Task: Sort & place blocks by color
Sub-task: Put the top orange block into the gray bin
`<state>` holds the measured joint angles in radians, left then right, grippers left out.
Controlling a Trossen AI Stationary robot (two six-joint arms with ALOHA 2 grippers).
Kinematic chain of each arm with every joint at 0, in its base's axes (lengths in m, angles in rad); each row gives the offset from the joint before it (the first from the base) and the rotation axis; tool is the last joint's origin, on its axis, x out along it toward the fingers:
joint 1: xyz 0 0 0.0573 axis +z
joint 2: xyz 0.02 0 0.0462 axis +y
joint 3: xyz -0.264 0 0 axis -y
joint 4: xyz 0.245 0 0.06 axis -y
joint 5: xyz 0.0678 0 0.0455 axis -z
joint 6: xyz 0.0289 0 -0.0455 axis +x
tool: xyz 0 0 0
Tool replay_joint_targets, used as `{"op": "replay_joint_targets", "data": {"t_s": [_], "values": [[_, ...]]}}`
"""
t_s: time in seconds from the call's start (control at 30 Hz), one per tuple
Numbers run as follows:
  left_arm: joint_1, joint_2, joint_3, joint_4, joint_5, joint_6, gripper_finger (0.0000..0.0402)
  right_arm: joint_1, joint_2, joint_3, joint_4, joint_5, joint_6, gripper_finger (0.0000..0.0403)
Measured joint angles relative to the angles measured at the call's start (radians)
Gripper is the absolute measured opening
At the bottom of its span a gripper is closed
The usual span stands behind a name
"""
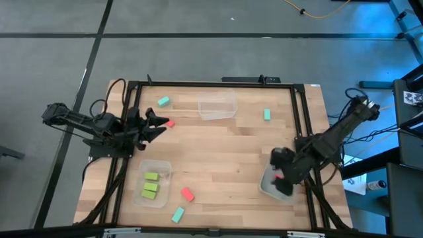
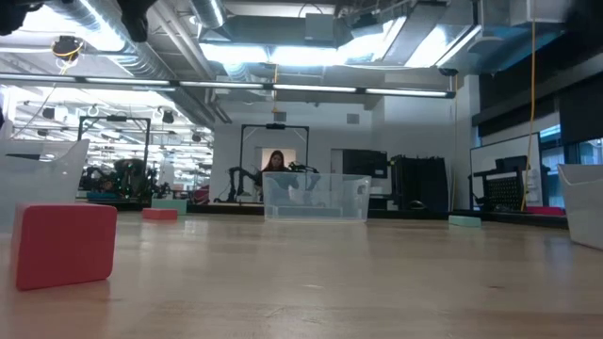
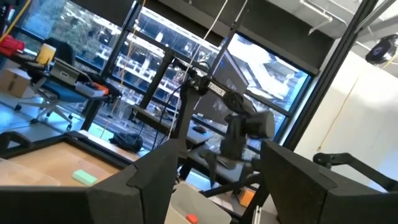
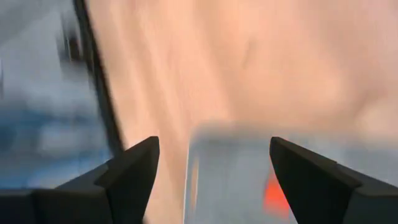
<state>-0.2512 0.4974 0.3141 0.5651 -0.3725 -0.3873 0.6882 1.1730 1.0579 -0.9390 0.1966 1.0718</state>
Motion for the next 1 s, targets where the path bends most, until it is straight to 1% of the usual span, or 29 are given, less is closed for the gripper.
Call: {"op": "replay_joint_targets", "data": {"t_s": [0.07,0.13,0.17,0.23,0.3,0.37,0.47,0.53,0.57,0.63,0.73,0.83,1.0], "values": [[0.000,-0.003,0.000,-0.005,0.000,0.005,0.0221,-0.026,-0.022,0.007,0.034,0.183,0.012,0.0309],[0.000,-0.003,0.000,-0.008,0.000,0.005,0.0221,-0.072,-0.029,-0.001,0.085,0.319,0.003,0.0309],[0.000,-0.003,0.000,-0.010,0.000,0.005,0.0221,-0.100,-0.029,-0.012,0.123,0.354,-0.027,0.0309],[0.000,-0.002,0.000,-0.018,0.000,0.005,0.0221,-0.167,-0.028,-0.062,0.261,0.372,-0.107,0.0309],[0.000,-0.001,0.000,-0.035,0.000,0.005,0.0221,-0.239,-0.027,-0.137,0.508,0.325,-0.213,0.0309],[0.000,-0.001,0.000,-0.066,-0.002,0.005,0.0221,-0.309,-0.026,-0.219,0.796,0.222,-0.318,0.0309],[0.000,-0.001,0.000,-0.086,-0.003,0.005,0.0221,-0.393,-0.017,-0.329,1.226,0.083,-0.433,0.0309],[0.000,-0.001,0.000,-0.087,-0.003,0.006,0.0221,-0.432,-0.017,-0.377,1.444,0.009,-0.485,0.0309],[0.000,-0.001,0.000,-0.091,-0.003,0.006,0.0221,-0.446,-0.018,-0.389,1.510,-0.020,-0.502,0.0309],[0.000,-0.001,0.000,-0.115,0.002,0.006,0.0221,-0.464,-0.018,-0.393,1.565,-0.070,-0.539,0.0309],[0.000,-0.001,0.000,-0.142,0.004,0.006,0.0221,-0.470,-0.017,-0.376,1.542,-0.117,-0.635,0.0309],[0.000,0.000,0.000,-0.163,0.004,0.006,0.0221,-0.470,-0.017,-0.371,1.540,-0.117,-0.703,0.0309],[0.000,0.001,0.000,-0.228,0.004,0.007,0.0221,-0.470,-0.017,-0.371,1.537,-0.086,-0.737,0.0309]]}}
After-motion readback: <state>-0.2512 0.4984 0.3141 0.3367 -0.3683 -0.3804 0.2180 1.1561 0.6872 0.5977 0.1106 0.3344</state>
